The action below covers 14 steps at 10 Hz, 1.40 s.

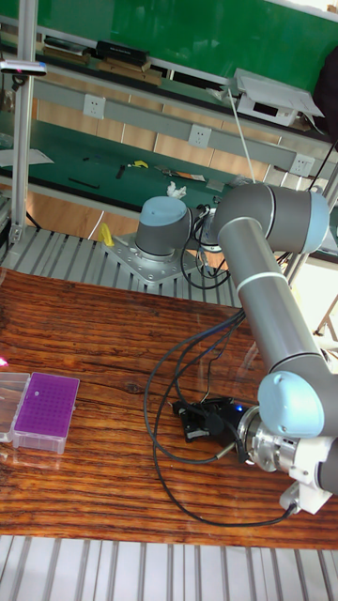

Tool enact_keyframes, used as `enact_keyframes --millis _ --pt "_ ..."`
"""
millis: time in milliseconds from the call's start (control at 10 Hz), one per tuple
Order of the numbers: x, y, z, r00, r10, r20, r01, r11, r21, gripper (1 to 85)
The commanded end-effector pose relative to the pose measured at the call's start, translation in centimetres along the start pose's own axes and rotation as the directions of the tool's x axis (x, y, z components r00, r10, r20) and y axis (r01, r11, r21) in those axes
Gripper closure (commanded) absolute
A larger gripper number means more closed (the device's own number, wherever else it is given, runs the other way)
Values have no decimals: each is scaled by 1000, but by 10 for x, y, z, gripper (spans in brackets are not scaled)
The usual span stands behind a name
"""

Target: Insert a small pipette tip into the holder for small pipette tips

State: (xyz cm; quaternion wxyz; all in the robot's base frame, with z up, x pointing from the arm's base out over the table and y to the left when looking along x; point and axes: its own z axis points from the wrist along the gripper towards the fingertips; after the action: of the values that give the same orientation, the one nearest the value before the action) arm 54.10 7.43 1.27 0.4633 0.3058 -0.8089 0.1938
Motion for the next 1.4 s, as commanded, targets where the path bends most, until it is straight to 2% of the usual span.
enact_keyframes --millis 0,300,500,700,800,1000,1100,1300 --pt "0 3 -1 1000 -2 6 2 1000 -15 777" --pt "6 7 -5 1000 -22 21 23 999 -32 787" --pt "10 1 -5 999 -33 30 33 999 -15 793" --pt "12 4 -7 992 -57 110 61 998 -32 800" --pt "20 5 -13 989 -68 133 73 997 -32 800" --pt "36 1 -25 979 -81 186 81 997 7 810" --pt "46 4 -30 966 -86 243 83 996 23 810" --pt "53 -10 -42 927 -75 367 39 994 104 823"
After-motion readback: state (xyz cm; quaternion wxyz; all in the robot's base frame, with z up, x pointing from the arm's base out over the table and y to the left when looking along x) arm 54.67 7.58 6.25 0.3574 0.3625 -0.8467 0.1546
